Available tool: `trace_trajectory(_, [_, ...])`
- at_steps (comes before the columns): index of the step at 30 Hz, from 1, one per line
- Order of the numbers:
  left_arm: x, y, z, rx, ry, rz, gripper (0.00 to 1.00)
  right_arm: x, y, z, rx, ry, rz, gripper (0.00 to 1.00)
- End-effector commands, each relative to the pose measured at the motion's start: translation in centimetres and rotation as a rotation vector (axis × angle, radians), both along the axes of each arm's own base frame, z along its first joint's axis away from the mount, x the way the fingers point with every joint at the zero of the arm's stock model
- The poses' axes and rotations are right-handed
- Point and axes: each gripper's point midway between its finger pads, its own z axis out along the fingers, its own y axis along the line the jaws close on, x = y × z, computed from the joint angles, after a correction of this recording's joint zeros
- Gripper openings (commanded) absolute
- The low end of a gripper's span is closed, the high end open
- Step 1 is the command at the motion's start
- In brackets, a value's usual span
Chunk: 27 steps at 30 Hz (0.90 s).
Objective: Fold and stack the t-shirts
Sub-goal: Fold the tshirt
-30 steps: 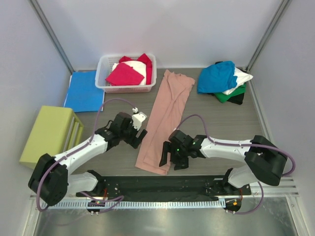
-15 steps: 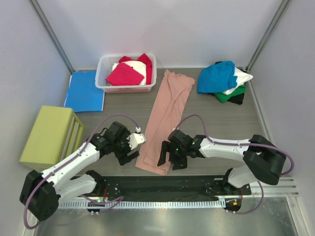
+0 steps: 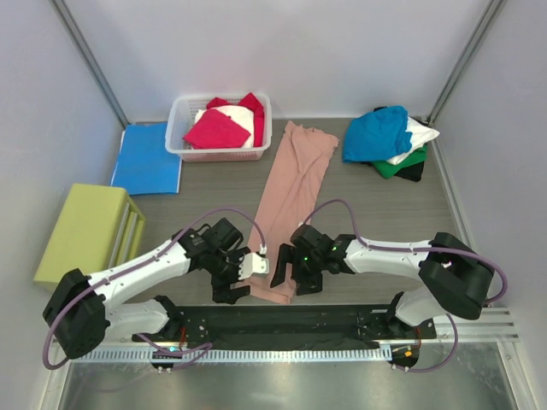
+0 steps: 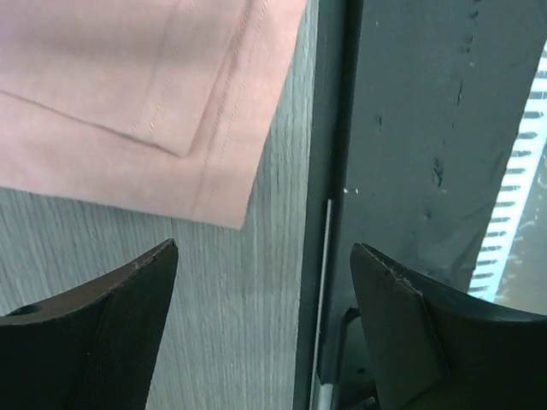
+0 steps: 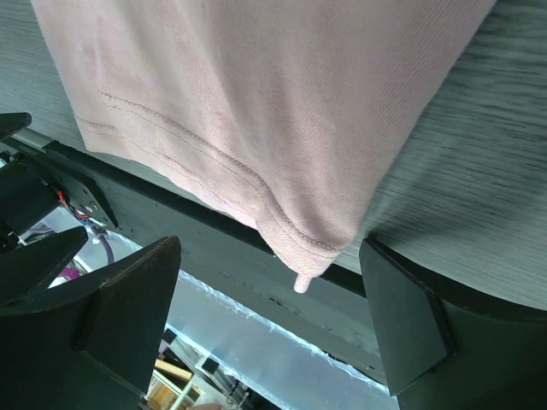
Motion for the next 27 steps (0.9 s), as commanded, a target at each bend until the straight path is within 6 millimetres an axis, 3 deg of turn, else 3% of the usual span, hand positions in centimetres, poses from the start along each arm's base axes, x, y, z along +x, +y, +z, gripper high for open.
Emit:
trace_trajectory(1, [1.7, -2.2, 0.3, -0.071, -0.063, 0.031, 0.81, 0.6, -1.3, -1.9, -0.072, -0.014, -0.036, 0.91])
trace_trajectory(4, [2.9, -2.8, -0.3, -0.068, -0.087, 0.07, 0.69, 0.7, -1.2, -1.7, -0.066, -0.013, -0.042, 0.88])
trace_trajectory(7, [3.9, -3.5, -0.7, -0.073, -0.096, 0.099, 0.43, 0.6, -1.2, -1.6, -0.062, -0.008, -0.044, 0.83])
trace_trajectory(8, [4.0, -3.7, -0.9, -0.07, -0.095, 0.107, 0.26, 0.5, -1.3, -1.4, -0.059, -0.005, -0.047, 0.81])
trace_trajectory(9, [4.1, -3.7, -1.4, -0.049, -0.079, 0.109, 0.21, 0.5, -1.3, -1.3, -0.059, -0.005, -0.047, 0.8])
trace_trajectory(12, [4.1, -3.7, -1.3, -0.021, -0.055, 0.117, 0.26, 0.4, -1.5, -1.0, -0.057, -0.008, -0.052, 0.8])
trace_trajectory(13, [3.4, -3.4, -1.1, -0.005, -0.017, 0.119, 0.39, 0.4, -1.6, -0.9, -0.054, -0.009, -0.054, 0.8])
trace_trajectory(15, [3.0, -3.9, 0.6, -0.005, 0.035, 0.145, 0.5, 0.3, -1.8, -0.8, -0.053, -0.01, -0.056, 0.8])
trace_trajectory(17, [4.3, -5.2, 2.5, -0.029, 0.029, 0.219, 0.54, 0.3, -1.9, -0.8, -0.056, -0.009, -0.057, 0.8])
trace_trajectory(19, [4.5, -6.1, 3.6, -0.037, 0.077, 0.304, 0.49, 0.3, -2.0, -1.0, -0.06, -0.006, -0.057, 0.8])
trace_trajectory(21, [6.9, -6.9, 4.3, -0.044, 0.032, 0.49, 0.34, 0.3, -2.0, -1.1, -0.062, -0.005, -0.052, 0.8])
trace_trajectory(22, [7.9, -6.9, 4.7, -0.05, -0.004, 0.557, 0.18, 0.2, -2.0, -1.1, -0.061, -0.003, -0.049, 0.81])
trace_trajectory(23, [10.2, -5.8, 4.8, -0.025, -0.102, 0.694, 0.17, 0.2, -1.9, -1.0, -0.059, -0.004, -0.049, 0.82])
trace_trajectory(24, [11.3, -5.8, 5.3, -0.046, -0.138, 0.779, 0.22, 0.1, -2.0, -1.0, -0.059, -0.004, -0.047, 0.83])
trace_trajectory(26, [11.8, -5.1, 5.7, -0.045, -0.149, 0.902, 0.73, 0.1, -2.1, -0.8, -0.055, -0.012, -0.046, 0.85])
trace_trajectory(27, [11.3, -4.7, 5.5, -0.022, -0.131, 0.915, 0.87, 0.0, -2.3, -0.9, -0.06, -0.008, -0.048, 0.86])
